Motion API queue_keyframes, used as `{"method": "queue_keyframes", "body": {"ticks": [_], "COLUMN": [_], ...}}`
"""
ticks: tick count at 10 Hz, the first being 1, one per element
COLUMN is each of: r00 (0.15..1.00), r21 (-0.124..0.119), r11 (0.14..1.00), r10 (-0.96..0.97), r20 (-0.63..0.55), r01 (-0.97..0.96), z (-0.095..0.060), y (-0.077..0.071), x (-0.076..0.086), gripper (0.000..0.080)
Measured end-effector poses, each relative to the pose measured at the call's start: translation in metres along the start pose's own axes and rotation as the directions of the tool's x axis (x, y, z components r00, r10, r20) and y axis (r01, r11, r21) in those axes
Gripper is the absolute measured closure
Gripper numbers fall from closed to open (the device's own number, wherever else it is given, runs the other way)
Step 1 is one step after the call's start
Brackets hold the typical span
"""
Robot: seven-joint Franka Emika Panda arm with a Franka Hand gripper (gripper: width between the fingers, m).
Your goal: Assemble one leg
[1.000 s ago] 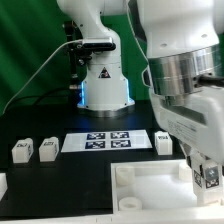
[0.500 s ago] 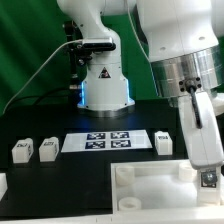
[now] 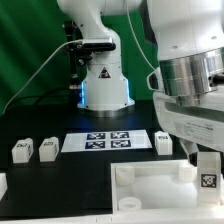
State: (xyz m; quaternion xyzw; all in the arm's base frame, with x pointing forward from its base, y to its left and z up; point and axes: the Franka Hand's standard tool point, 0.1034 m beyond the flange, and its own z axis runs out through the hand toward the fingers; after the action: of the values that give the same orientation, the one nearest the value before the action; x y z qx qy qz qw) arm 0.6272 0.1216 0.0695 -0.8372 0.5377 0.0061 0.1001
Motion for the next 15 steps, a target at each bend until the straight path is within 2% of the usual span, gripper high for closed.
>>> {"method": "queue_keyframes", "body": {"ticks": [2,3,4,5,6,7,8,9,10,11,12,13,14,15], "r00": [0.983,0.948,0.883,0.811,0.714,0.695,0.728,0.74,0.798,0.853,0.904,0.923,0.985,1.0], "r21": [-0.001,-0.016,-0.053,-0.069,-0.081,-0.078,-0.075,-0.074,-0.072,-0.071,-0.073,-0.071,-0.043,-0.02], "r11": [0.983,0.948,0.882,0.809,0.712,0.692,0.726,0.738,0.796,0.852,0.902,0.922,0.984,1.0], "r10": [-0.181,-0.318,-0.469,-0.586,-0.7,-0.719,-0.685,-0.672,-0.603,-0.521,-0.428,-0.383,-0.173,-0.002], "r20": [-0.001,-0.001,0.001,-0.005,0.0,0.003,0.001,0.0,-0.006,-0.01,-0.017,-0.021,-0.026,-0.03], "r01": [0.181,0.318,0.468,0.584,0.698,0.717,0.683,0.67,0.601,0.519,0.426,0.381,0.171,0.002], "z": [-0.0001,-0.0003,-0.0014,-0.0005,0.0002,0.0001,0.0002,0.0003,0.0004,0.0008,0.001,0.001,0.0017,0.0023], "y": [0.0002,0.0007,-0.0011,-0.0041,-0.004,-0.004,-0.0042,-0.0041,-0.0043,-0.0036,-0.0022,-0.0023,-0.002,-0.0019], "x": [0.0008,0.0003,-0.0009,0.0007,0.0019,0.0024,0.0016,0.0016,0.0008,0.0005,0.0017,0.002,0.003,0.0035], "gripper": [0.015,0.015,0.015,0.015,0.015,0.015,0.015,0.0256,0.0256,0.0434,0.0501,0.0501,0.0501,0.0501]}}
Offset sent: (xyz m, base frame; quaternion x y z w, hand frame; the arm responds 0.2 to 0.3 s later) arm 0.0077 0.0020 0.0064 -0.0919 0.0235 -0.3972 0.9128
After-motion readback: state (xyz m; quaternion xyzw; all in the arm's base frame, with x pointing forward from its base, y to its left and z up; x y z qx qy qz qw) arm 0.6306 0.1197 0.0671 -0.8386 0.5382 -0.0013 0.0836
